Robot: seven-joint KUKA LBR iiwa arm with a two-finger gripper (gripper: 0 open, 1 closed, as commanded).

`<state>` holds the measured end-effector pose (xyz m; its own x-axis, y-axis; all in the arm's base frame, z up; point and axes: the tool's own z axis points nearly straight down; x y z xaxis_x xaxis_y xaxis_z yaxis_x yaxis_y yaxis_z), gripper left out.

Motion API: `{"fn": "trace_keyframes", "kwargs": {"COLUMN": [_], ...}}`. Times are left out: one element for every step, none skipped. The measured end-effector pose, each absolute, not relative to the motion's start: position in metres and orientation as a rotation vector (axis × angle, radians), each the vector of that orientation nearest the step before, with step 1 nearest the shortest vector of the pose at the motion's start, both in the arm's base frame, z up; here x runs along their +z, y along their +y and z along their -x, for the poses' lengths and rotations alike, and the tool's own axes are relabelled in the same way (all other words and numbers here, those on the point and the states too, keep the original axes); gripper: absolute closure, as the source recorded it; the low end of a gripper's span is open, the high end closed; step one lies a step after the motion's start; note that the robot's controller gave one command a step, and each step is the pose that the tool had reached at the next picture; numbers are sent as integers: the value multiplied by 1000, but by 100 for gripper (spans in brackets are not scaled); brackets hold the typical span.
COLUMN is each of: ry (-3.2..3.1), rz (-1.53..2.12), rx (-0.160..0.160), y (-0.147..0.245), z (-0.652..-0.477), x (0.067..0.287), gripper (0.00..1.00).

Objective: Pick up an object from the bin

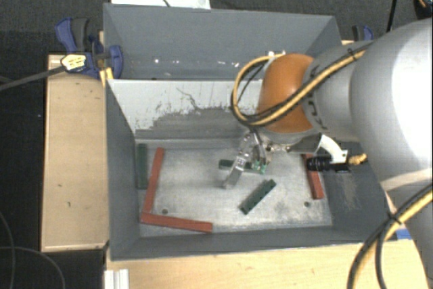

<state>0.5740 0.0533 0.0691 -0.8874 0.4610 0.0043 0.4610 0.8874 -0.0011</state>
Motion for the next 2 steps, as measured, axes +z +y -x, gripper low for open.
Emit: {"fn": "trace_keyframes", "kwargs": {"ry": [-3049, -3050], "rz": [741, 739], "rx": [1, 1], "y": [53, 53], "z": [-574, -574], "x": [70, 70], "gripper": [0, 100]}}
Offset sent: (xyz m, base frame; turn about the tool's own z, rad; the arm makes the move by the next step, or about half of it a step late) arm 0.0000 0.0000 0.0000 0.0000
